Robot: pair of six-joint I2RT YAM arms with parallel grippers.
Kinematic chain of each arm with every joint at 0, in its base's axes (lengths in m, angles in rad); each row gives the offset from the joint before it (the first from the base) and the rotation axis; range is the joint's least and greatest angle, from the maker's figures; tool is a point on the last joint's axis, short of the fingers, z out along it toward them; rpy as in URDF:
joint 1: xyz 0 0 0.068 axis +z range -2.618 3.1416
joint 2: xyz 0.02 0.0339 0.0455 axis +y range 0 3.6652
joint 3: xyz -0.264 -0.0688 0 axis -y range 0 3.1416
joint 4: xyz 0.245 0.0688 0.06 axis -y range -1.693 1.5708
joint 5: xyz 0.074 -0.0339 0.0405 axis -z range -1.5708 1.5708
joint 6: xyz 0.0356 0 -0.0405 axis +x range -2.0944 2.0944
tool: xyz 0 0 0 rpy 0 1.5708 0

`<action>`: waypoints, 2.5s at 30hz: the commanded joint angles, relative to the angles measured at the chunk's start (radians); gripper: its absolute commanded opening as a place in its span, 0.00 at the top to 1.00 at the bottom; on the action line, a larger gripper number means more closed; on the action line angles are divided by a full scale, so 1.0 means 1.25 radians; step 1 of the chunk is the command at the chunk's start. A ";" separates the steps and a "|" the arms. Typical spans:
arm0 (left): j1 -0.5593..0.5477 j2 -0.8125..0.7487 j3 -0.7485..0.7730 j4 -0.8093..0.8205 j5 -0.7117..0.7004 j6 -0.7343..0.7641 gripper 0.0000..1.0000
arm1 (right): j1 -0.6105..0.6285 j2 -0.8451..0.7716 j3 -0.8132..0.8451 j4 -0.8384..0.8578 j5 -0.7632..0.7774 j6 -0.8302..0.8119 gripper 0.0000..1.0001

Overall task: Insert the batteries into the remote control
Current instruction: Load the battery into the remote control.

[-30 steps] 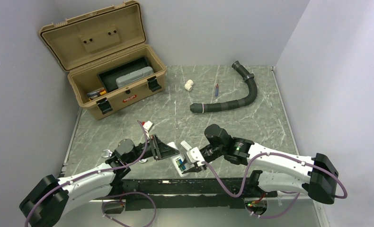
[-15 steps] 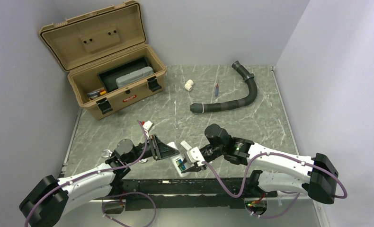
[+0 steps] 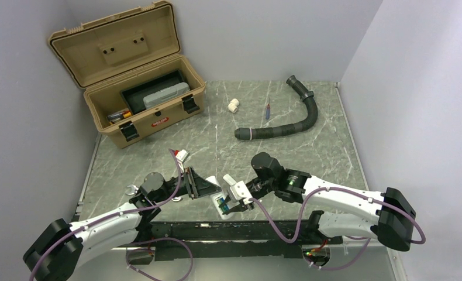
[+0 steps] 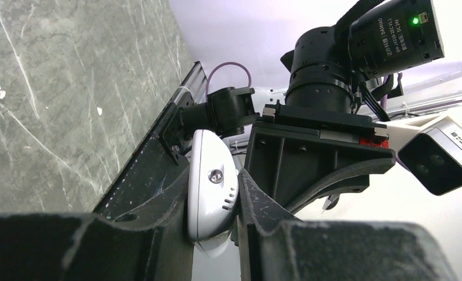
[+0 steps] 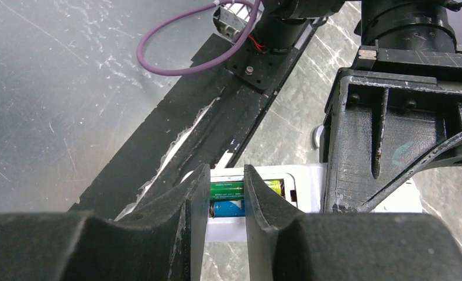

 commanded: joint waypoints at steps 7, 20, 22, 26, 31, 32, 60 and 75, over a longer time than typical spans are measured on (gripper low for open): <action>-0.004 -0.032 0.042 0.047 0.031 0.005 1.00 | -0.013 0.010 0.013 -0.025 0.013 -0.011 0.71; -0.003 0.028 0.038 0.040 0.022 0.035 1.00 | -0.013 -0.046 0.043 0.057 -0.032 0.060 0.69; -0.003 0.040 0.036 0.054 0.023 0.034 1.00 | -0.013 -0.066 0.030 0.099 -0.027 0.093 0.69; -0.003 0.048 0.029 0.070 0.020 0.053 1.00 | -0.013 -0.124 -0.037 0.268 0.108 0.287 0.61; -0.004 0.030 0.020 0.060 0.013 0.098 1.00 | -0.013 -0.210 -0.124 0.367 0.281 0.497 0.46; -0.004 0.026 0.022 0.052 0.013 0.105 1.00 | -0.013 -0.225 -0.140 0.372 0.324 0.544 0.42; -0.004 0.004 0.024 0.069 -0.003 0.101 1.00 | -0.013 -0.191 -0.122 0.102 0.473 1.047 0.15; -0.003 0.011 0.027 0.070 0.001 0.098 1.00 | -0.011 -0.083 -0.125 0.190 0.403 1.078 0.27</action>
